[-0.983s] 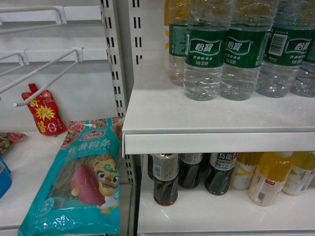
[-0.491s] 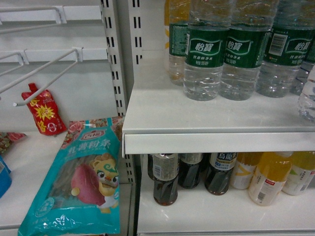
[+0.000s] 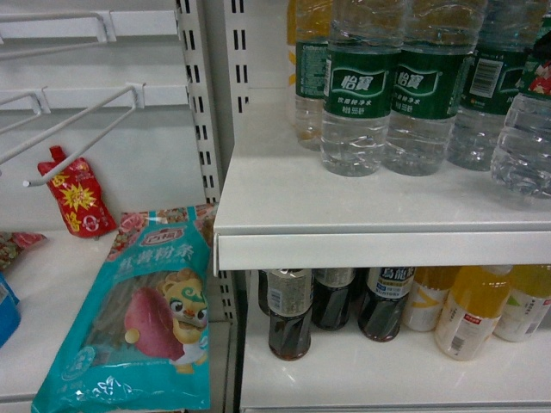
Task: Move water from second to third shelf
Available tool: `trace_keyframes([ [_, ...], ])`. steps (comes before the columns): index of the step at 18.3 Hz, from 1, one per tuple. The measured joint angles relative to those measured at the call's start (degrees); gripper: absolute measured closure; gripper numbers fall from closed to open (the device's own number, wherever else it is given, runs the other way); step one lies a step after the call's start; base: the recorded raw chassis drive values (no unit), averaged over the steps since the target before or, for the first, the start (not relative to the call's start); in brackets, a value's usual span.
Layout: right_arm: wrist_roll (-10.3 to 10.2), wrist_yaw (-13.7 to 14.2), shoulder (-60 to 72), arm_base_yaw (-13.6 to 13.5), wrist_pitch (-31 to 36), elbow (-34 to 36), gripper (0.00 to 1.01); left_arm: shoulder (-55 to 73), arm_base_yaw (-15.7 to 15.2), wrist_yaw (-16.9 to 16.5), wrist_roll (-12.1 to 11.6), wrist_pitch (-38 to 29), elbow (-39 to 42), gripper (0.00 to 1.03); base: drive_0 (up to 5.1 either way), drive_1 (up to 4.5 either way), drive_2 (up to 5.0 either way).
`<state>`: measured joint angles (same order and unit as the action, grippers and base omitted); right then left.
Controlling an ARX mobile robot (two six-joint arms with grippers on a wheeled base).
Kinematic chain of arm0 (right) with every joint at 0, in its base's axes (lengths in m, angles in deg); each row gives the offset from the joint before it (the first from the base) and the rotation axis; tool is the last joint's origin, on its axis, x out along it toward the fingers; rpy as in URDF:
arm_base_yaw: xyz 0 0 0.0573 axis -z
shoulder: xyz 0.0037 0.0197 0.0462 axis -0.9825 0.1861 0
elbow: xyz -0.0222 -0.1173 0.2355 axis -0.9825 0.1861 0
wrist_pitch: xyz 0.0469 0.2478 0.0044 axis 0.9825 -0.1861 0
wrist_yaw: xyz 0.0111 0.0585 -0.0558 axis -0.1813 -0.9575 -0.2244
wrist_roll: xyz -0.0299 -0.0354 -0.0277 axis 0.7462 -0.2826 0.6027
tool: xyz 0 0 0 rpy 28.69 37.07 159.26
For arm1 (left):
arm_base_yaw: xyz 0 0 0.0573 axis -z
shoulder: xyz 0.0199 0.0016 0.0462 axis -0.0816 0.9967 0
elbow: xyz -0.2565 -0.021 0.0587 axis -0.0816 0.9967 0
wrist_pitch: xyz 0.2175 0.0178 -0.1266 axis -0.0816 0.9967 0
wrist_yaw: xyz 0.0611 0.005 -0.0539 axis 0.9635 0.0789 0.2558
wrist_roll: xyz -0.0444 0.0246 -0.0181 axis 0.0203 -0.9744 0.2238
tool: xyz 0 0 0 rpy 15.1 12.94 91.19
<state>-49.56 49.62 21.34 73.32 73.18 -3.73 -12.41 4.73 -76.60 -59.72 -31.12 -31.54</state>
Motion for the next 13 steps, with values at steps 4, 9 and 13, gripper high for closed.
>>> trace_keyframes([
  [4, -0.2, 0.4, 2.0, 0.0, 0.0, -0.4, 0.61, 0.0, 0.0, 0.0, 0.0, 0.0, 0.0, 0.05, 0.0, 0.0, 0.0],
  [9, -0.4, 0.7, 2.2, 0.0, -0.1, -0.4, 0.57, 0.0, 0.0, 0.0, 0.0, 0.0, 0.0, 0.05, 0.0, 0.0, 0.0],
  [13, -0.5, 0.4, 2.2, 0.0, 0.9, -1.2, 0.14, 0.0, 0.0, 0.0, 0.0, 0.0, 0.0, 0.05, 0.0, 0.0, 0.0],
])
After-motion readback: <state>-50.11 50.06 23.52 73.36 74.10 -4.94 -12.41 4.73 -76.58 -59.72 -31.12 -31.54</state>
